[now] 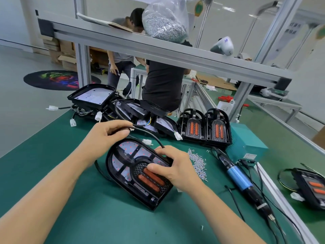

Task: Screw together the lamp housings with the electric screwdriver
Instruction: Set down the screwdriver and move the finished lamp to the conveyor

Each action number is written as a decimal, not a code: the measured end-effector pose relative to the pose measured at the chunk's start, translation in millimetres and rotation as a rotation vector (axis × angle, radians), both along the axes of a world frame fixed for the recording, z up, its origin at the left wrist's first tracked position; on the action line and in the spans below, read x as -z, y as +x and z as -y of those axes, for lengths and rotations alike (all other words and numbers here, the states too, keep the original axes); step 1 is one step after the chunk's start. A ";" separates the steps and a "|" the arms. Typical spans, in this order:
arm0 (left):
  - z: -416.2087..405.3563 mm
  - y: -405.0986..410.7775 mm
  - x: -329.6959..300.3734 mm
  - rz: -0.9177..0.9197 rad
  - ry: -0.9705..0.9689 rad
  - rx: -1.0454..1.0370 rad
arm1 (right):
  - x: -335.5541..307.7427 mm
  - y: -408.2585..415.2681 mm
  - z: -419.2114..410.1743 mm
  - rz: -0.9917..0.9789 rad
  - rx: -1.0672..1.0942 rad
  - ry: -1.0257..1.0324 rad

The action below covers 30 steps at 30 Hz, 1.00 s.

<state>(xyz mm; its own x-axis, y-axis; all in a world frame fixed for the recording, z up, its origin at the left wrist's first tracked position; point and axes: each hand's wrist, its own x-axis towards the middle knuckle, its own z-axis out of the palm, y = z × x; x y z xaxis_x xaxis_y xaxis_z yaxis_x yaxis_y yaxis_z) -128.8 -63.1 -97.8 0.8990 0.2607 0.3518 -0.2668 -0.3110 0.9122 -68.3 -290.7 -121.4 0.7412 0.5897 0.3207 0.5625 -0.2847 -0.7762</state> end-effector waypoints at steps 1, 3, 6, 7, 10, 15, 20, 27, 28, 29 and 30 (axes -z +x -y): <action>0.7 0.0 2.2 0.008 -0.087 0.000 | -1.7 -1.3 3.3 -0.003 0.018 0.032; 5.1 2.1 5.4 0.004 -0.217 -0.011 | -6.2 -1.7 13.2 -0.044 0.066 0.135; 21.2 10.6 7.2 -0.028 -0.408 0.048 | -17.2 4.5 33.4 -0.051 0.162 0.303; 29.2 13.8 6.7 -0.036 -0.474 0.100 | -20.8 7.3 40.6 -0.046 0.194 0.347; 64.3 21.4 5.4 -0.063 -0.530 0.282 | -29.8 15.4 60.0 -0.114 0.276 0.510; 147.9 31.0 1.9 -0.112 -0.472 0.480 | -36.1 26.7 93.1 -0.121 0.470 0.710; 211.1 54.3 -3.1 -0.135 -0.465 0.461 | -27.2 29.2 139.8 -0.108 0.558 0.828; 295.7 93.2 -3.6 -0.262 -0.465 0.526 | -24.4 24.4 214.4 -0.069 0.800 0.920; 308.5 98.4 -3.8 -0.283 -0.464 0.545 | -24.5 24.3 225.9 -0.069 0.844 0.928; 321.5 102.6 -4.3 -0.302 -0.458 0.565 | -24.8 24.3 237.1 -0.068 0.891 0.936; 334.2 106.6 -4.6 -0.314 -0.451 0.589 | -24.9 23.5 248.4 -0.064 0.936 0.946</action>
<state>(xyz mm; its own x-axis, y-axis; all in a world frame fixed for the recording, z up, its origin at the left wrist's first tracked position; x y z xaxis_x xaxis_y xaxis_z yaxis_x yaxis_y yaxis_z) -22.1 -397.3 -93.3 0.9725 -0.2303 0.0339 0.0173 0.2168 0.9761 -44.7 -539.1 -96.5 0.7712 -0.5760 0.2711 0.4070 0.1185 -0.9057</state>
